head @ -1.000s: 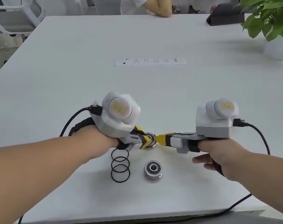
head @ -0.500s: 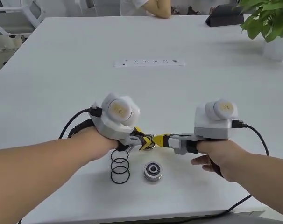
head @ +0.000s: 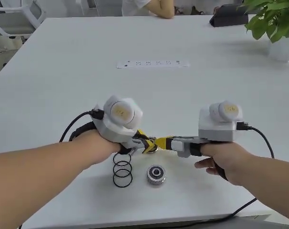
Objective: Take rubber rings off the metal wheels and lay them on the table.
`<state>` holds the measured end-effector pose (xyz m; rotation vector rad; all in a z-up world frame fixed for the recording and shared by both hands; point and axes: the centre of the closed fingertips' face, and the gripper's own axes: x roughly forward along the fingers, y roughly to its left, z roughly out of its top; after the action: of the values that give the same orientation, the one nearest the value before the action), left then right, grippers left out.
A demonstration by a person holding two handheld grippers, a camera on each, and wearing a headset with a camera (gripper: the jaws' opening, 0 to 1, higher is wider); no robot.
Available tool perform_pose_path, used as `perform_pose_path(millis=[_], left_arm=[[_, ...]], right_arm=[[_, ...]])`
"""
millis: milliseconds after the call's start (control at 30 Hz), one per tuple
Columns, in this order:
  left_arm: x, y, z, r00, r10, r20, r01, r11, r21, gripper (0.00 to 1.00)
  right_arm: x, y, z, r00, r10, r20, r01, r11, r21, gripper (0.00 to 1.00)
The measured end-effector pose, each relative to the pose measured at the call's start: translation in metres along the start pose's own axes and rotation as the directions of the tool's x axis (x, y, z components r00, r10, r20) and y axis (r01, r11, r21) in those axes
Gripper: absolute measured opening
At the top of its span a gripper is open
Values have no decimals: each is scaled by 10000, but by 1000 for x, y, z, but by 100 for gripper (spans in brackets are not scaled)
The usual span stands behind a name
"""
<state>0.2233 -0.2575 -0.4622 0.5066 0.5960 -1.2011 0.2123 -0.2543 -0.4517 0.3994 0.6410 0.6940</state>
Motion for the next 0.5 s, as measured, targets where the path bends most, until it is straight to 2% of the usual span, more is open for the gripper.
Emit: perform_pose_path(millis=[333, 500], left_arm=[[0, -1, 0, 10000, 2, 9, -2, 10000, 12, 7], [0, -1, 0, 10000, 2, 10, -2, 10000, 5, 7]], right_arm=[[-1, 4, 1, 9994, 338, 40, -339, 9994, 83, 0], [-2, 4, 2, 9983, 574, 114, -579, 9974, 423, 0]])
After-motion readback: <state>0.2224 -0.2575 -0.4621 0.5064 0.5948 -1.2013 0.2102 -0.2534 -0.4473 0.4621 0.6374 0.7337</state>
